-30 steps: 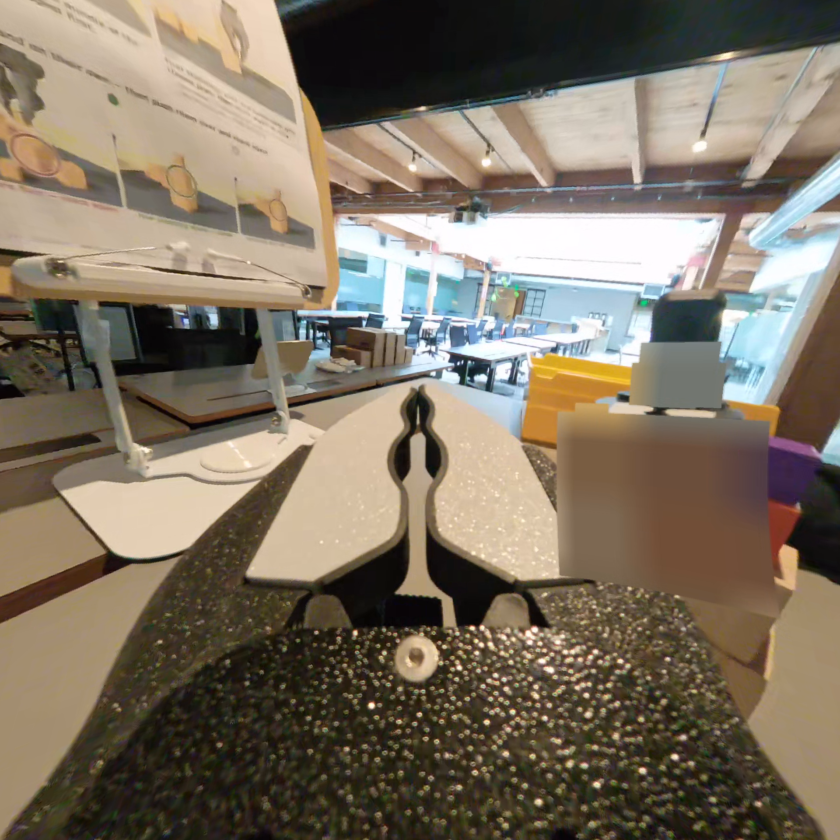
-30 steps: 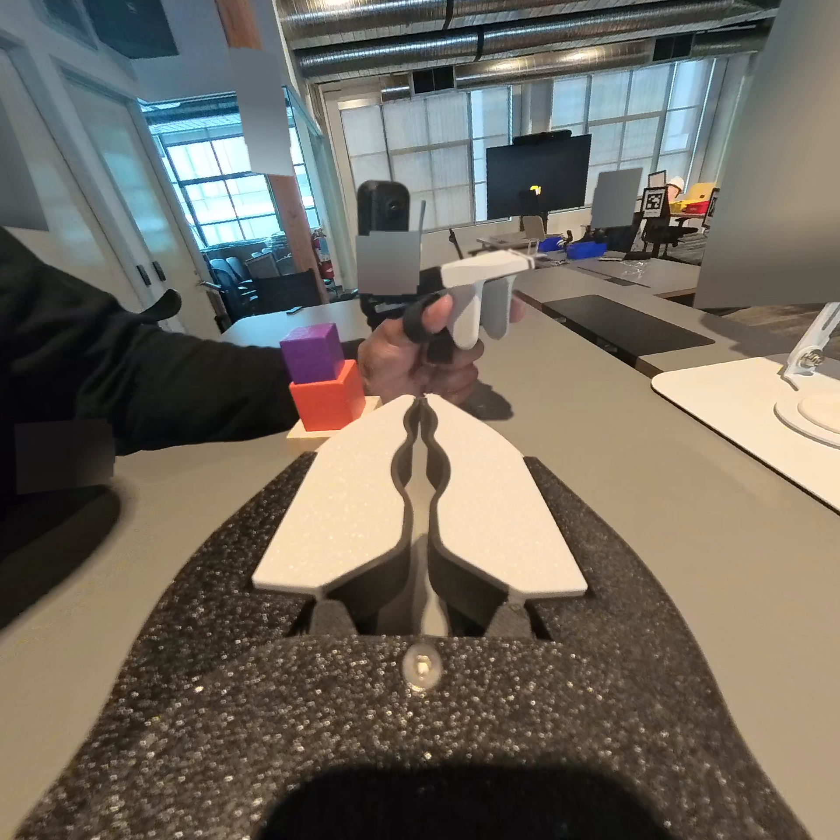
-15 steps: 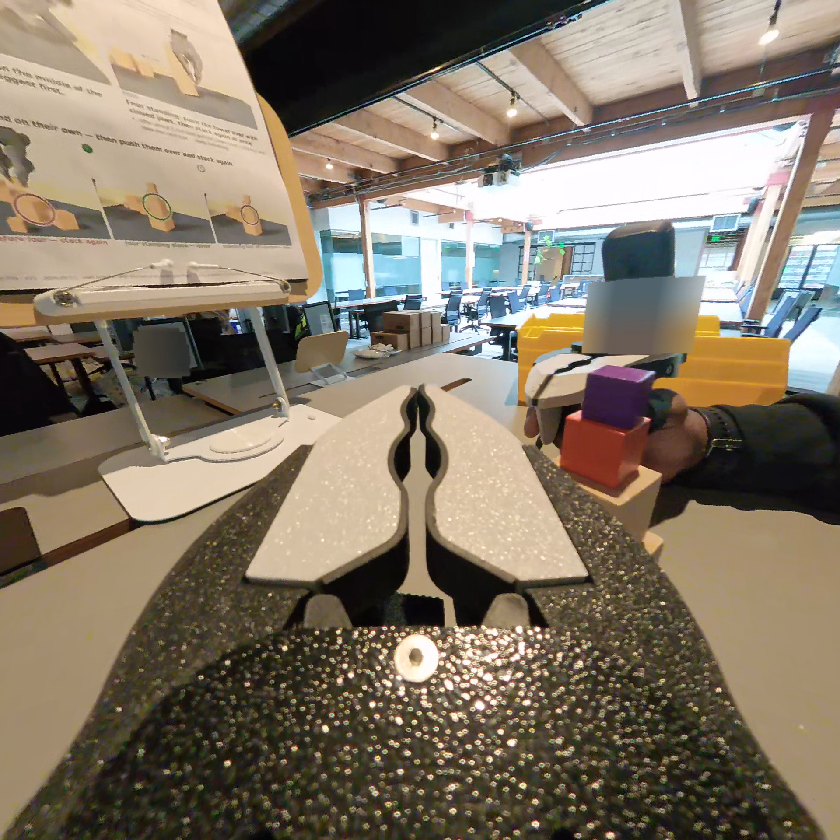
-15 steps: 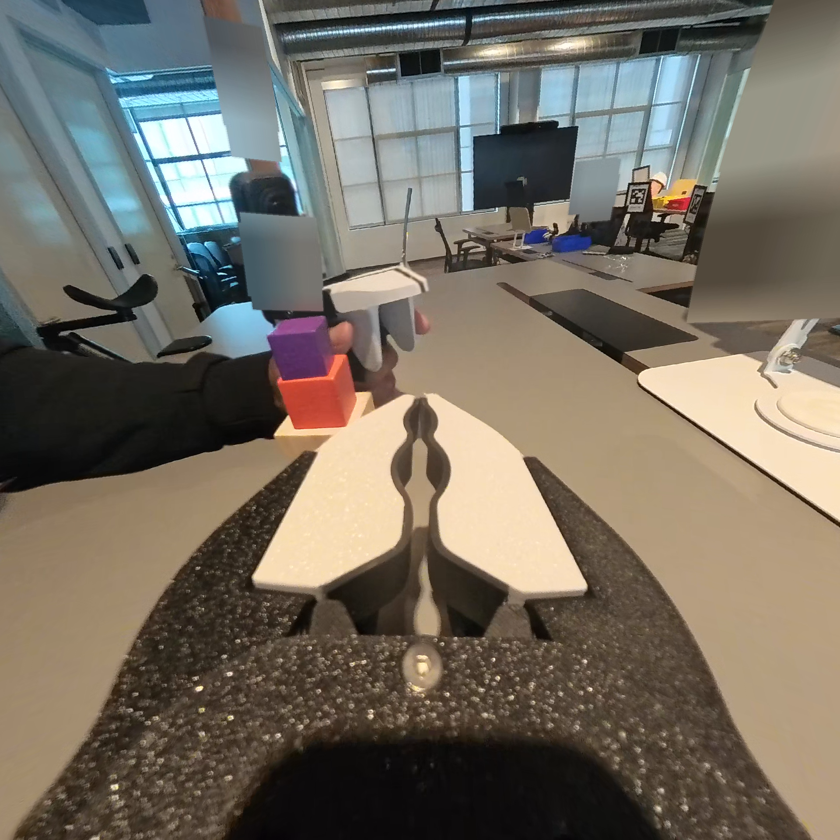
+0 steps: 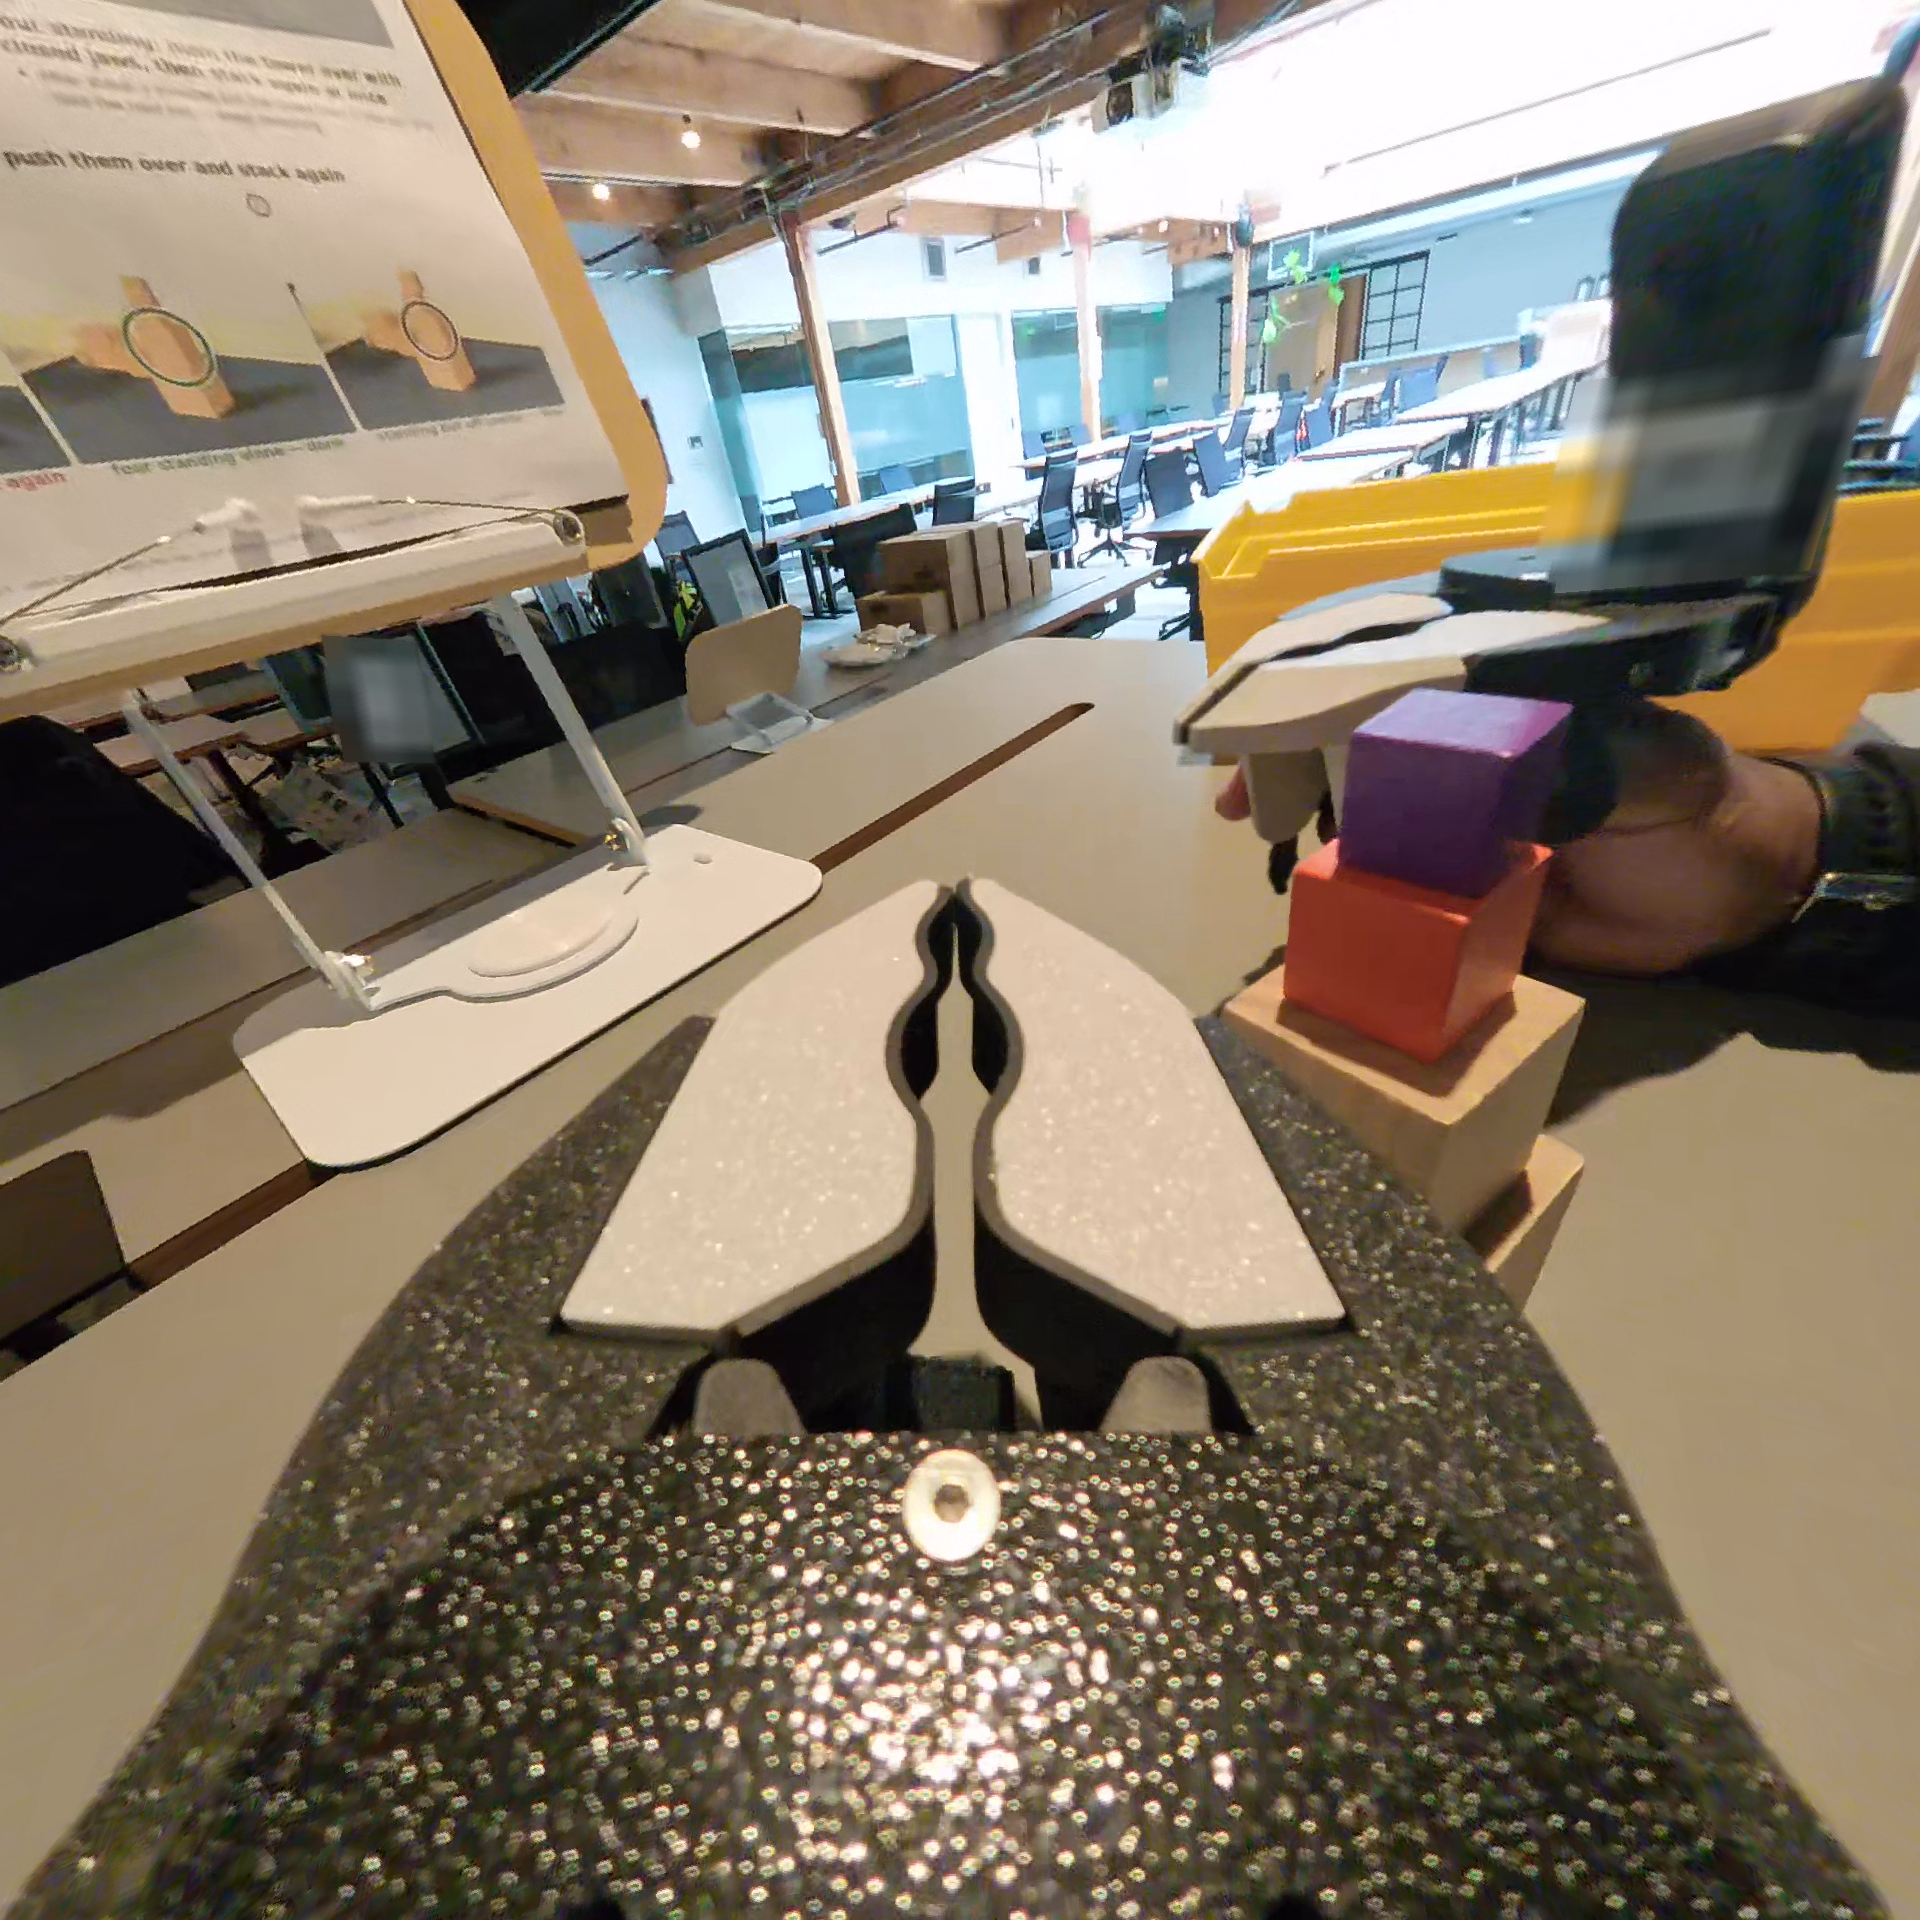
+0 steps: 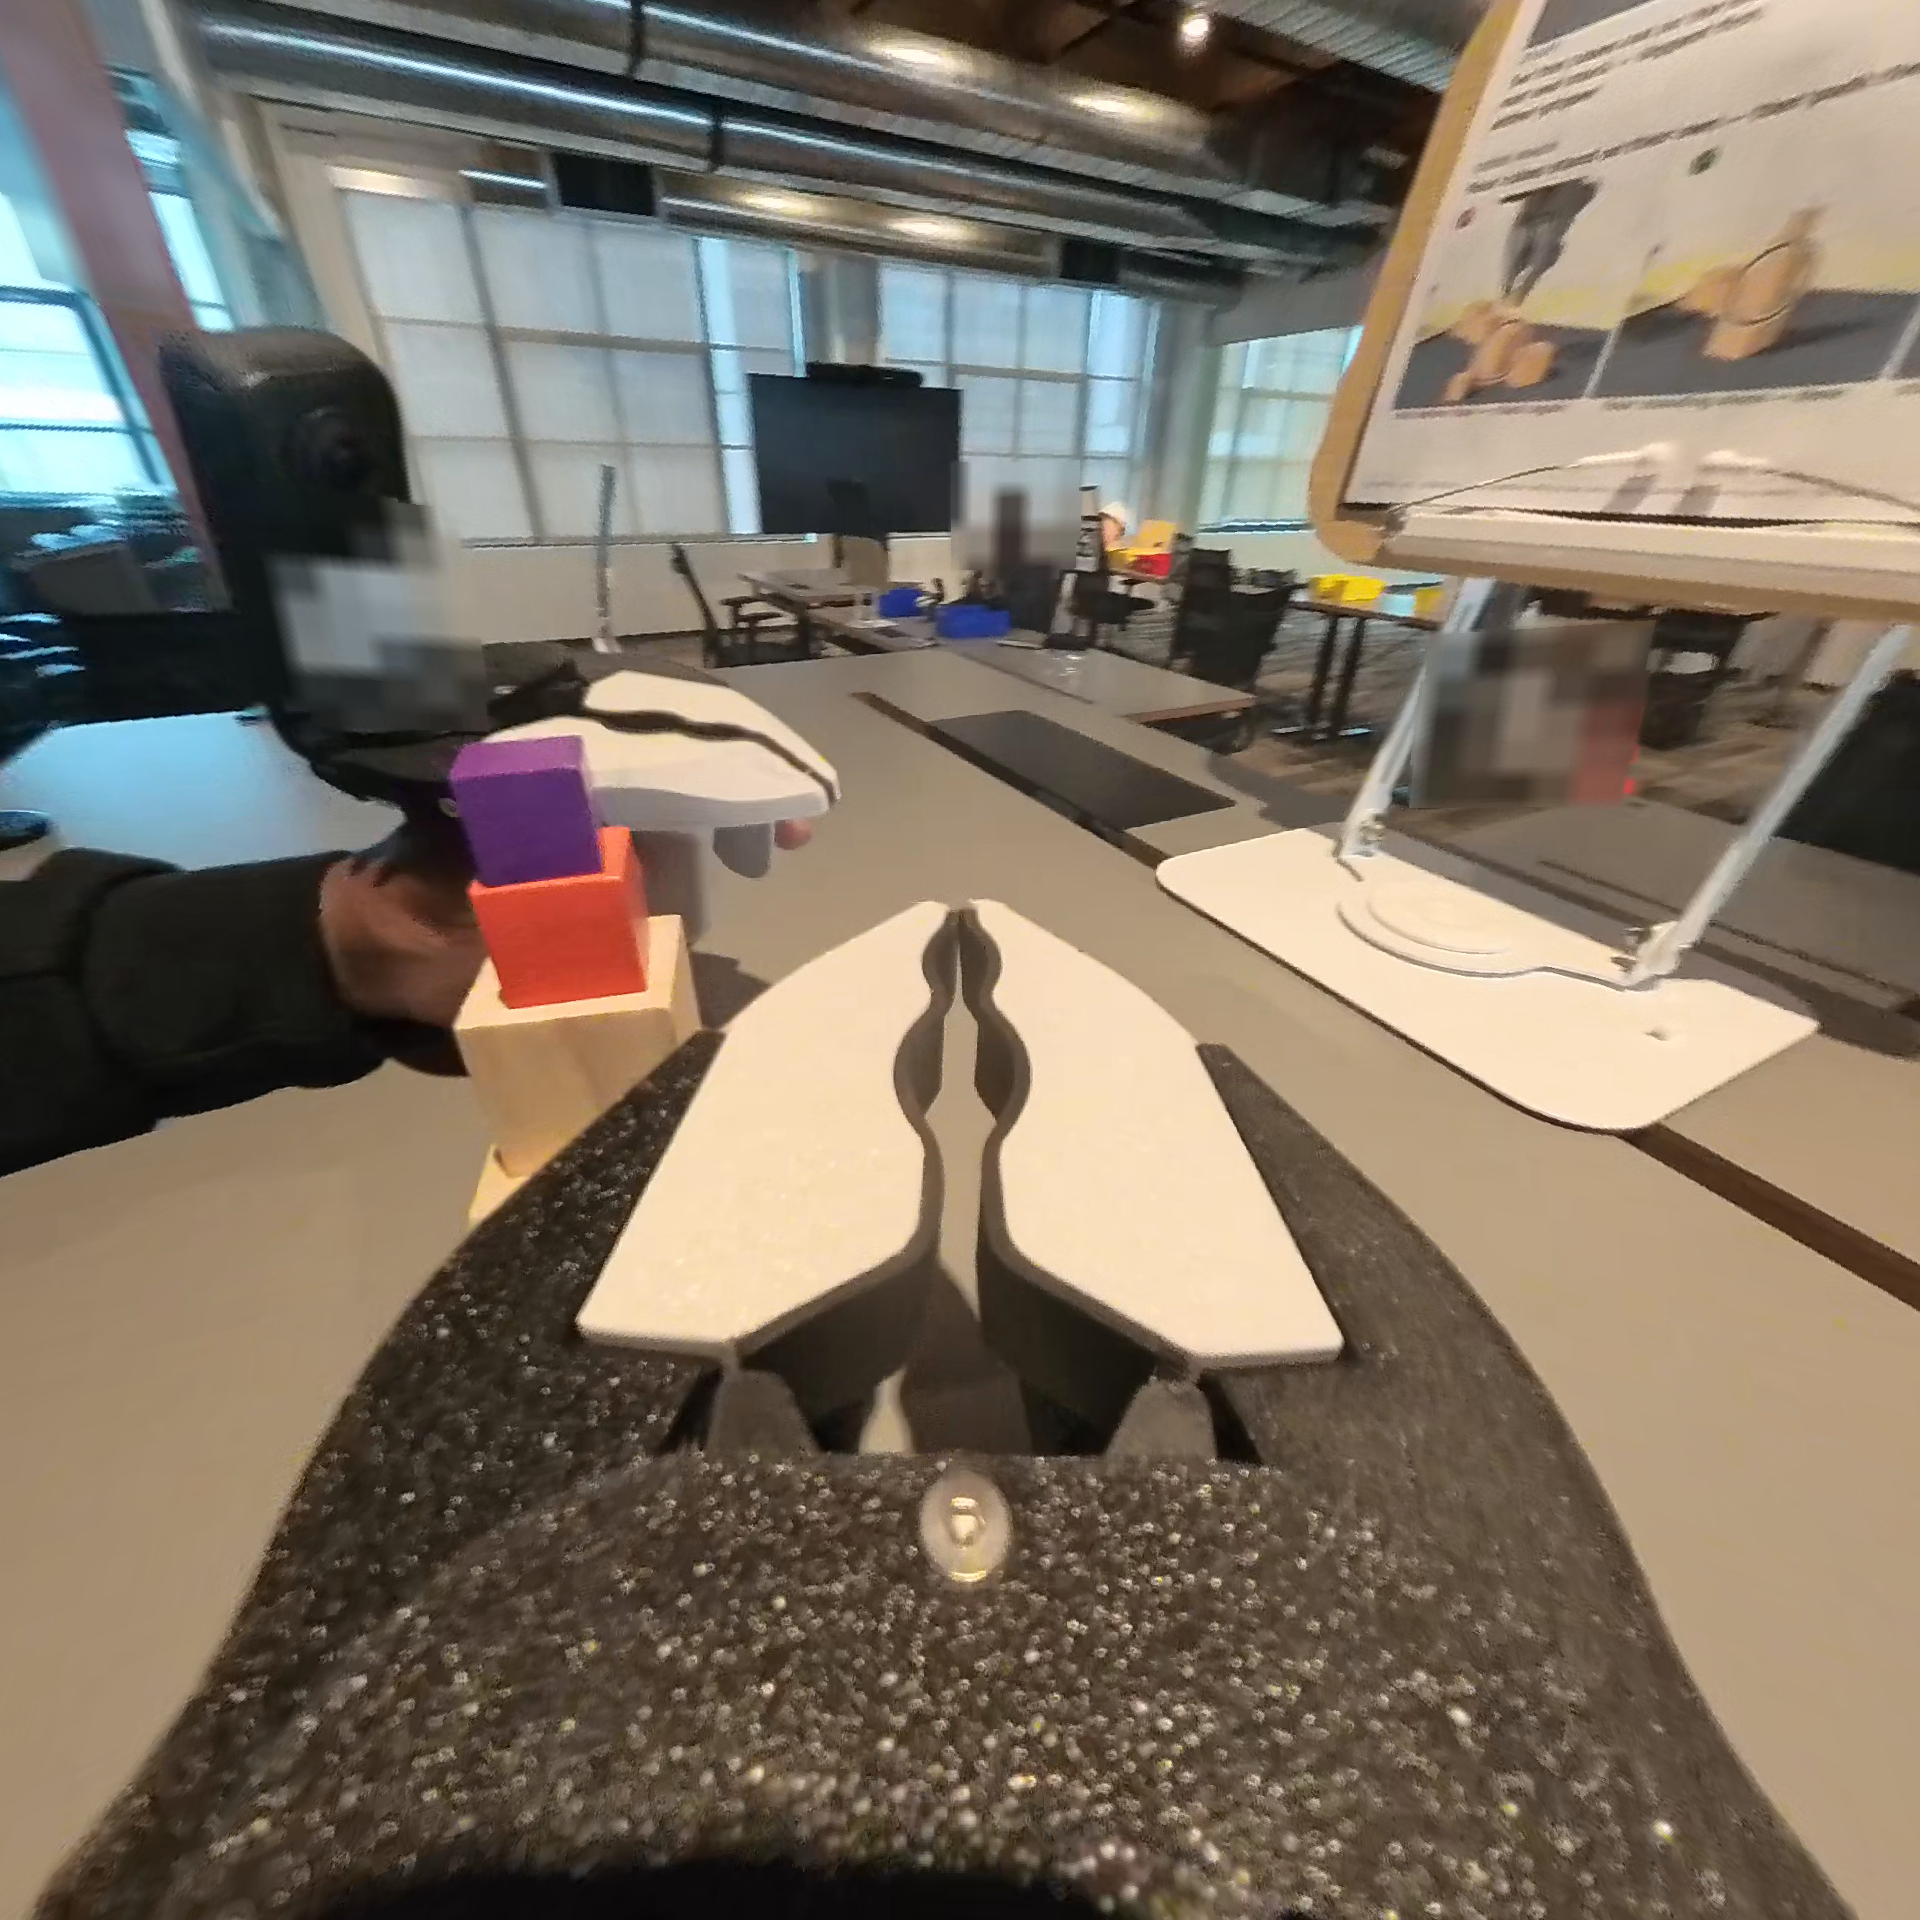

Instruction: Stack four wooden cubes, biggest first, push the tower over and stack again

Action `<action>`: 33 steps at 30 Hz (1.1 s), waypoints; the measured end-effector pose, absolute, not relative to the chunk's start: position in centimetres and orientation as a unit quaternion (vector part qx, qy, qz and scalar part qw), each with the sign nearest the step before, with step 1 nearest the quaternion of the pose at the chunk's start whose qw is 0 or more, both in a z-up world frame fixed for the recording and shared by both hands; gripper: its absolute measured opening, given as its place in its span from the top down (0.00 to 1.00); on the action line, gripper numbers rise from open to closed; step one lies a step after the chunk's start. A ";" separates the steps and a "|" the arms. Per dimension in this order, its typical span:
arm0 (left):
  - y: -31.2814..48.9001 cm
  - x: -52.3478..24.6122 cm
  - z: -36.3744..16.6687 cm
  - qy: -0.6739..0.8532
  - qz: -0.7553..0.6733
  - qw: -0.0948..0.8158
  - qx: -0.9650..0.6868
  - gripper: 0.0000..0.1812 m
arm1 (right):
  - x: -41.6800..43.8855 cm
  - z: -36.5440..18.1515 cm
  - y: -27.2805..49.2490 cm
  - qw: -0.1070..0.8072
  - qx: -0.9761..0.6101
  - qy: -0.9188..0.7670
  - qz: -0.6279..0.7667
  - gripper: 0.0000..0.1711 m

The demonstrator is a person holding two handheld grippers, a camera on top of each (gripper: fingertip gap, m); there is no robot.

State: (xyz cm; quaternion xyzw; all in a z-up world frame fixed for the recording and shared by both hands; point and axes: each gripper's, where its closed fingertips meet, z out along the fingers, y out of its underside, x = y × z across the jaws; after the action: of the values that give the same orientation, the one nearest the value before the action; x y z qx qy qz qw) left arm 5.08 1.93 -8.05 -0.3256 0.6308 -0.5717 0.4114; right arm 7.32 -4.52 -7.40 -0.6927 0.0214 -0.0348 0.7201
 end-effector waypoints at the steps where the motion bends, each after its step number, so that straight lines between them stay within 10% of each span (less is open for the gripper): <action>1: 2.0 5.1 -7.9 0.626 -0.577 0.412 -0.324 1.00 | 7.2 -7.4 -4.6 0.720 -0.692 0.024 -0.048 1.00; 33: 3.9 5.1 -5.9 0.554 -0.682 0.347 -0.328 1.00 | 4.5 -9.2 -2.4 0.667 -0.741 -0.046 -0.051 1.00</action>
State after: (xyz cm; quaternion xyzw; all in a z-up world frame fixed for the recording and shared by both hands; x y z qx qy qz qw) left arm 5.10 3.86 -5.90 -0.3281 0.5535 -0.6824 0.3468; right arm 4.48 -2.39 -9.21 -0.7415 -0.0464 -0.0512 0.6674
